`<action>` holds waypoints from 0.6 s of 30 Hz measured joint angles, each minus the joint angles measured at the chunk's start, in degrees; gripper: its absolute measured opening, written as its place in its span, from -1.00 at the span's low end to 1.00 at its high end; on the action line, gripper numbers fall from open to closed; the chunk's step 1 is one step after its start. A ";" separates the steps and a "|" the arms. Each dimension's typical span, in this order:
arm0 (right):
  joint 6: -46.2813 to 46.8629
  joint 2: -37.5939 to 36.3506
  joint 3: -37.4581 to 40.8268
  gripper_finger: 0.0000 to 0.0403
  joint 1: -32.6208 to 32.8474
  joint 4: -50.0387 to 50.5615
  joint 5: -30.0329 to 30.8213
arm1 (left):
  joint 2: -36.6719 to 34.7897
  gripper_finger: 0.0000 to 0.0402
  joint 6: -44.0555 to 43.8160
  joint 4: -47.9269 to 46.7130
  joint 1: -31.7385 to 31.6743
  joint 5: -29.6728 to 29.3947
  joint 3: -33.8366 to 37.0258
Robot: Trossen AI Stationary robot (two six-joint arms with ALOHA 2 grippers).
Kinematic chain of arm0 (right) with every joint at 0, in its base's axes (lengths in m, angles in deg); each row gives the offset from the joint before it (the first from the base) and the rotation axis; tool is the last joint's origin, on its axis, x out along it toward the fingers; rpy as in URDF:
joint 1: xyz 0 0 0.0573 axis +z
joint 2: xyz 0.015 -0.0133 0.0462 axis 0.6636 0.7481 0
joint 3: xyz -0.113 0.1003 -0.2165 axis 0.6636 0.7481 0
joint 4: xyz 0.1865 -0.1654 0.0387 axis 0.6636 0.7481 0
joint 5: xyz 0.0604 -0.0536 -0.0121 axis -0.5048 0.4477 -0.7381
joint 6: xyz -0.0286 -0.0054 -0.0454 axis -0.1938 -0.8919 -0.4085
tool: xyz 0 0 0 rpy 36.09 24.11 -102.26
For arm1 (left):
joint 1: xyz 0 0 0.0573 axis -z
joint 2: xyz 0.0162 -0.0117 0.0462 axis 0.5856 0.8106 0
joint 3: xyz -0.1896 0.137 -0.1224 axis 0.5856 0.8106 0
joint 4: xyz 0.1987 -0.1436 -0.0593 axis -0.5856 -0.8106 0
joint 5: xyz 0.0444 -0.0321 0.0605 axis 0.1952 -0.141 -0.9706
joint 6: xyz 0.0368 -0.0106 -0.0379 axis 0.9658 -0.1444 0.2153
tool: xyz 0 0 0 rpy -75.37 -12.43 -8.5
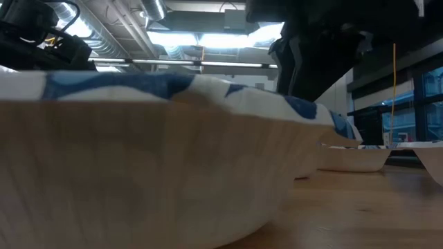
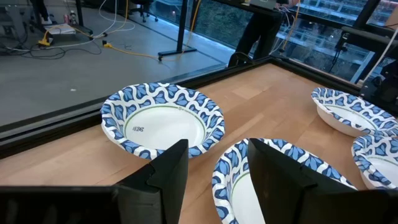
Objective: Nest bowls inside each other
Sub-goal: Stack the white bowl on top of the other white bowl
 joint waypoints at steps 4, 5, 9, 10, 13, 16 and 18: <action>0.22 0.00 0.00 -0.05 0.04 -3.60 -6.12 | 0.00 -0.20 0.00 -0.02 -0.01 0.00 0.00; 0.26 0.00 0.00 -0.05 0.04 -5.22 -7.78 | 0.00 -0.20 -0.02 -0.01 0.00 0.00 0.01; -0.39 0.00 -1.20 -0.04 0.07 -9.48 -10.12 | 0.00 -0.20 -0.02 0.01 -0.02 0.00 0.00; -1.31 0.00 -1.82 -0.04 0.05 -10.06 -10.11 | 0.00 -0.20 -0.02 0.01 0.01 0.00 0.00; -3.86 0.00 -3.48 -0.04 0.00 -12.62 -10.09 | 0.00 -0.20 -0.02 0.01 0.00 0.00 0.01; -5.85 -0.05 -4.35 -0.04 -0.12 -16.51 -10.09 | 0.00 -0.20 -0.02 -0.01 0.00 0.00 0.00; -6.27 -0.05 -4.39 -0.04 -0.44 -17.89 -10.17 | 0.00 -0.20 -0.02 0.01 0.00 0.00 0.00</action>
